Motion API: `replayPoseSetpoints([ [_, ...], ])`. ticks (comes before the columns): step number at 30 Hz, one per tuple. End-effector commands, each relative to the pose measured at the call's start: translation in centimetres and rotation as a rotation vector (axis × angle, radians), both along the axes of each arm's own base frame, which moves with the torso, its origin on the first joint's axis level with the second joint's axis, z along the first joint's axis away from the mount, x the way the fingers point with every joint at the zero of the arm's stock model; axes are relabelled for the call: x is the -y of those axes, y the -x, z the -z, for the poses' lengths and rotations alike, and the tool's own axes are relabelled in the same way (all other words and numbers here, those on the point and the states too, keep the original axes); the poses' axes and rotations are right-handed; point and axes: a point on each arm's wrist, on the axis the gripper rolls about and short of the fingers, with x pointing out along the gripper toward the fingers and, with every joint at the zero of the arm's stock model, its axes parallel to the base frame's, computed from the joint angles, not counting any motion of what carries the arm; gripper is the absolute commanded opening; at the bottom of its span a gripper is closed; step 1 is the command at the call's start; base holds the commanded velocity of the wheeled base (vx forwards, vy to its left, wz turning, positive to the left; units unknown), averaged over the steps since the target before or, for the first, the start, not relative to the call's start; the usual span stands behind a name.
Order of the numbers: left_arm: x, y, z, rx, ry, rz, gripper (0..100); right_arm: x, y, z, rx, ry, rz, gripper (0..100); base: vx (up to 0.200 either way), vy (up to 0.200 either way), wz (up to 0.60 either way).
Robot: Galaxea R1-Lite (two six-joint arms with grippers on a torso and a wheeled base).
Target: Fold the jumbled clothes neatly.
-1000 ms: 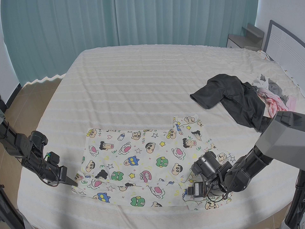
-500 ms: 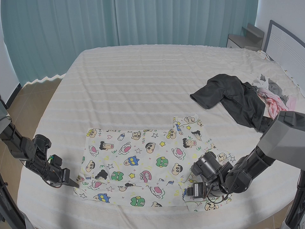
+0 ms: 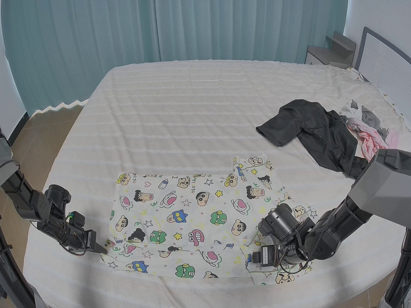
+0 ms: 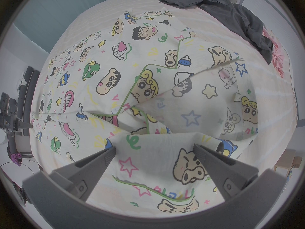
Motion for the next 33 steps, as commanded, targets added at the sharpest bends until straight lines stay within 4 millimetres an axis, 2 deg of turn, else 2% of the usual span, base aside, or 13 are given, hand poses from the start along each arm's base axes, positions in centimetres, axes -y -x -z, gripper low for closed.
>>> replayPoseSetpoints([
  [1, 0.0, 0.2, 0.1, -0.005, 0.002, -0.009, 100, 0.0, 0.0, -0.2, 0.004, -0.003, 0.0, 100, 0.0, 0.0, 0.0],
  [7, 0.0, 0.3, -0.8, 0.018, 0.008, -0.037, 100, 0.1, 0.2, -1.1, 0.022, -0.02, -0.002, 100, 0.0, 0.0, 0.0],
  [11, -0.3, 0.8, -3.8, 0.105, 0.028, -0.093, 100, 0.2, 1.0, -2.5, 0.05, -0.044, -0.016, 100, 0.0, 0.0, 0.0],
  [14, -0.2, 1.3, -5.1, 0.141, 0.038, -0.108, 100, 0.2, 1.5, -3.5, 0.071, -0.062, -0.025, 100, 0.0, 0.0, 0.0],
  [19, 0.2, 2.8, -8.2, 0.222, 0.096, -0.169, 100, 1.0, 2.0, -6.2, 0.141, -0.119, -0.012, 100, 0.04, 0.0, 0.0],
  [24, 0.3, 3.2, -9.3, 0.264, 0.103, -0.183, 100, 2.5, 1.2, -8.1, 0.213, -0.17, 0.044, 100, 0.2, 0.0, 0.0],
  [28, 0.3, 2.9, -9.6, 0.285, 0.098, -0.174, 100, 3.9, -0.3, -8.6, 0.285, -0.21, 0.096, 100, 0.15, 0.0, 0.0],
  [33, 0.6, 1.7, -10.3, 0.384, 0.09, -0.147, 100, 4.7, -0.3, -7.8, 0.281, -0.211, 0.104, 100, 0.0, 0.0, 0.0],
])
